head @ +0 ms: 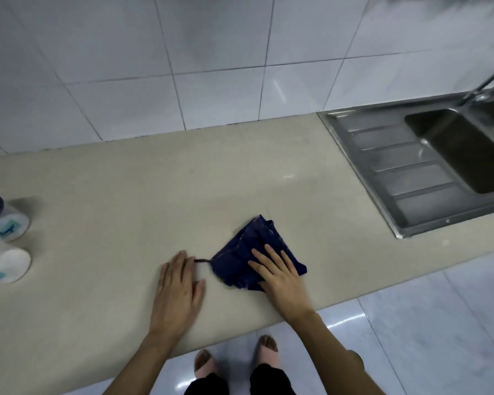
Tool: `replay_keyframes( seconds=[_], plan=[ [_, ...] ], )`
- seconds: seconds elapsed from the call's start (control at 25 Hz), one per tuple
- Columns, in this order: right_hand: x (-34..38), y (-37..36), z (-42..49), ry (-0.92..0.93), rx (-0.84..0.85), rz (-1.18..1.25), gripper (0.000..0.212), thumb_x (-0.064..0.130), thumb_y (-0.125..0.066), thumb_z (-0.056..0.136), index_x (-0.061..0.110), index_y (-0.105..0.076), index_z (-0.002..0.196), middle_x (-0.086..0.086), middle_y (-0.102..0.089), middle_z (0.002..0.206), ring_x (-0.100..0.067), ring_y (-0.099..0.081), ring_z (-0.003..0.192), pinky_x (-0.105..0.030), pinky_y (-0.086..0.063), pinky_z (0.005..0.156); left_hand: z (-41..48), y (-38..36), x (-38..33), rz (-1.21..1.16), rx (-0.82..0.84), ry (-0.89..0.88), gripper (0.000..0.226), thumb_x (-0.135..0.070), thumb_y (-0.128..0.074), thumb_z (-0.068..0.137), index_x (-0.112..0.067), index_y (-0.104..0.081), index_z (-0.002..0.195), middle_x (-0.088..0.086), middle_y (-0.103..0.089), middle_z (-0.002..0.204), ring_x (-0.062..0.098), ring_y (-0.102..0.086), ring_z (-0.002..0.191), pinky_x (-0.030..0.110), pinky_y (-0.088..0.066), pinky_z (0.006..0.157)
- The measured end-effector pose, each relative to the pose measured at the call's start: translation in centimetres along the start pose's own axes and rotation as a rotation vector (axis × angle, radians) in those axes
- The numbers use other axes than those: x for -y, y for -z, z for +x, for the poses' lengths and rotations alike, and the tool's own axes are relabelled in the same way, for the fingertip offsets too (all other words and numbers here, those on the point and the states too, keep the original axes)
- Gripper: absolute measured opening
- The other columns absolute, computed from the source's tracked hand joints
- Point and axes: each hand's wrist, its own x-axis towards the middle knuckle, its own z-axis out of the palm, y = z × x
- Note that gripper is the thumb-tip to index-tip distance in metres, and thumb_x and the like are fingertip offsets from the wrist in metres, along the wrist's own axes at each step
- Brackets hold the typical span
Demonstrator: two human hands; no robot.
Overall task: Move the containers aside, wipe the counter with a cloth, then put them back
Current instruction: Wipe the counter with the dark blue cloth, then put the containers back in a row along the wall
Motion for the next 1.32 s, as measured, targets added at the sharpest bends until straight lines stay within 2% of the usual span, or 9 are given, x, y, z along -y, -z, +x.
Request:
replay_keyframes(
  seconds=[0.12, 0.2, 0.28, 0.44, 0.6, 0.8, 1.04, 1.24, 1.32],
  plan=[
    [-7.4, 1.4, -2.8, -0.174, -0.085, 0.013, 0.049, 0.023, -0.067, 0.083, 0.024, -0.053, 0.13, 0.005, -0.045, 0.145, -0.019, -0.029, 0.14, -0.043, -0.022, 0.113, 1.0, -0.7, -2.9, -0.007, 0.002, -0.033, 0.059, -0.042, -0.031, 0.091, -0.005, -0.045, 0.135, 0.016, -0.043, 0.145, 0.027, -0.039, 0.134, 0.035, -0.008, 0.117],
    [-11.7, 2.6, -5.1, -0.264, -0.094, 0.011, 0.043, 0.031, -0.053, 0.091, 0.024, -0.05, 0.133, 0.005, -0.043, 0.147, -0.018, -0.024, 0.142, -0.044, -0.021, 0.115, 1.7, -1.1, -4.8, -0.021, 0.011, -0.04, 0.059, -0.042, -0.032, 0.091, -0.003, -0.047, 0.133, 0.017, -0.044, 0.144, 0.029, -0.041, 0.133, 0.035, -0.01, 0.116],
    [-14.0, 3.5, -6.5, -0.27, -0.059, -0.002, 0.047, 0.04, -0.042, 0.093, 0.024, -0.047, 0.136, 0.005, -0.039, 0.149, -0.019, -0.02, 0.144, -0.045, -0.019, 0.115, 2.0, -1.4, -6.5, -0.014, -0.003, -0.045, 0.059, -0.041, -0.032, 0.09, -0.003, -0.048, 0.132, 0.018, -0.045, 0.143, 0.03, -0.04, 0.133, 0.036, -0.009, 0.117],
    [-14.4, 4.1, -6.3, -0.293, -0.012, -0.035, 0.049, 0.051, -0.039, 0.091, 0.026, -0.051, 0.131, 0.003, -0.046, 0.144, -0.023, -0.029, 0.14, -0.046, -0.022, 0.112, 1.8, -1.4, -8.4, 0.0, -0.068, -0.017, 0.054, -0.036, -0.034, 0.089, -0.002, -0.051, 0.127, 0.019, -0.045, 0.142, 0.032, -0.038, 0.133, 0.042, -0.012, 0.119],
    [-13.0, 4.5, -4.6, -0.325, -0.107, -0.026, 0.054, 0.058, -0.037, 0.09, 0.02, -0.059, 0.12, -0.003, -0.057, 0.131, -0.026, -0.043, 0.129, -0.043, -0.024, 0.11, 0.7, -0.6, -6.1, -0.024, -0.07, 0.103, 0.056, -0.04, -0.032, 0.09, -0.004, -0.049, 0.13, 0.017, -0.044, 0.143, 0.03, -0.037, 0.135, 0.036, -0.004, 0.119],
    [-7.2, 3.3, 0.2, -0.005, -0.087, 0.032, 0.046, 0.044, -0.045, 0.091, 0.012, -0.056, 0.122, -0.01, -0.053, 0.134, -0.027, -0.036, 0.134, -0.049, -0.02, 0.115, -1.5, 0.8, 0.2, -0.055, -0.077, 0.284, 0.056, -0.04, -0.033, 0.089, -0.003, -0.052, 0.127, 0.017, -0.047, 0.141, 0.032, -0.04, 0.133, 0.031, -0.001, 0.118],
    [4.4, -0.1, 7.0, 0.334, -0.009, 0.178, 0.047, 0.047, -0.035, 0.095, 0.013, -0.06, 0.115, -0.009, -0.057, 0.131, -0.025, -0.037, 0.132, -0.044, -0.018, 0.114, -5.9, 2.6, 10.5, -0.102, -0.145, 0.502, 0.051, -0.039, -0.035, 0.09, -0.007, -0.051, 0.127, 0.014, -0.045, 0.142, 0.028, -0.039, 0.134, 0.032, -0.002, 0.119],
    [15.8, -0.9, 13.0, 0.489, 0.058, 0.266, 0.045, 0.048, -0.035, 0.094, 0.016, -0.055, 0.118, -0.007, -0.055, 0.131, -0.023, -0.039, 0.131, -0.042, -0.021, 0.113, -8.3, 3.8, 18.6, -0.149, -0.283, 0.648, 0.049, -0.038, -0.038, 0.092, -0.007, -0.05, 0.128, 0.014, -0.043, 0.144, 0.028, -0.035, 0.137, 0.036, -0.007, 0.119],
    [21.6, -0.8, 15.8, 0.541, 0.087, 0.313, 0.047, 0.048, -0.041, 0.092, 0.016, -0.05, 0.125, -0.007, -0.051, 0.136, -0.024, -0.04, 0.131, -0.038, -0.022, 0.113, -8.7, 3.8, 21.0, -0.16, -0.309, 0.684, 0.048, -0.037, -0.039, 0.092, -0.007, -0.051, 0.128, 0.014, -0.042, 0.145, 0.027, -0.034, 0.137, 0.038, -0.01, 0.118]
  ],
)
